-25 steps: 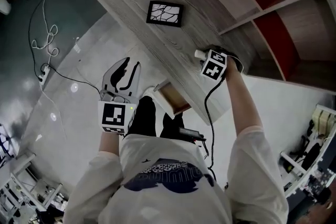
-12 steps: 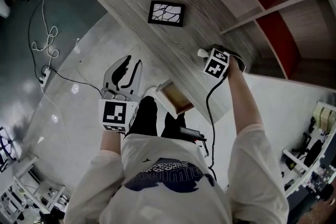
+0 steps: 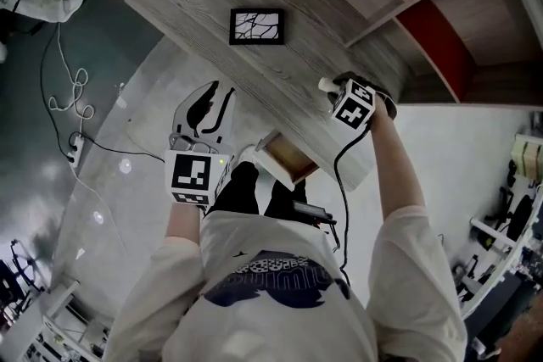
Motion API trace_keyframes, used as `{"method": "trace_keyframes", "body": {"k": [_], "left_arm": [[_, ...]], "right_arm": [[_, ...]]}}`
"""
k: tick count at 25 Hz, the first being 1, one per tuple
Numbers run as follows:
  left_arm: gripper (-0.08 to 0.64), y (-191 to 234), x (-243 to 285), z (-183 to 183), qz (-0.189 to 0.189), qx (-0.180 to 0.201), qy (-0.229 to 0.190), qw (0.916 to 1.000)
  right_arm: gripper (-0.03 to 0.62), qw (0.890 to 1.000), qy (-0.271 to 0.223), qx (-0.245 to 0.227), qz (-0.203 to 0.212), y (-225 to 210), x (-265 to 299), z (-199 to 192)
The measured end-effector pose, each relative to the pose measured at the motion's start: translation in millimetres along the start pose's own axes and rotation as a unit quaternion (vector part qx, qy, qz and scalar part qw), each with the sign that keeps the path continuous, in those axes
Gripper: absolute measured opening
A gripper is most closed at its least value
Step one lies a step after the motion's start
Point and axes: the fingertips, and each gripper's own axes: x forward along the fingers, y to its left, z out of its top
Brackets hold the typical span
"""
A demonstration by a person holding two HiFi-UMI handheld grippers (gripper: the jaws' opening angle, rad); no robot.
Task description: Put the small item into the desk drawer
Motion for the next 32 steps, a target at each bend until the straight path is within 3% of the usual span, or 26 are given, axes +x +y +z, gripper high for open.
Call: {"method": "trace_keyframes", "body": {"k": [10, 18, 24, 32], "left_arm": [[0.100, -14, 8, 15, -0.097, 0.031, -0.020, 0.9946], [0.100, -44, -1, 10, -0.136, 0.051, -0.019, 0.9892], [0.100, -76, -22, 5, -0.136, 0.061, -0.021, 0.9887], [0.100, -108, -71, -14, -0.101, 0.058, -0.011, 0.9931]], "right_arm": [[0.120, 0.995, -0.006, 0.091, -0.043, 60, -38, -13], [0.120, 0.989, -0.022, 0.134, -0.059, 115, -52, -18], [0.120, 0.988, -0.045, 0.134, -0.055, 154, -55, -20], [0.120, 0.991, -0.070, 0.104, -0.039, 203, -52, -23]]}}
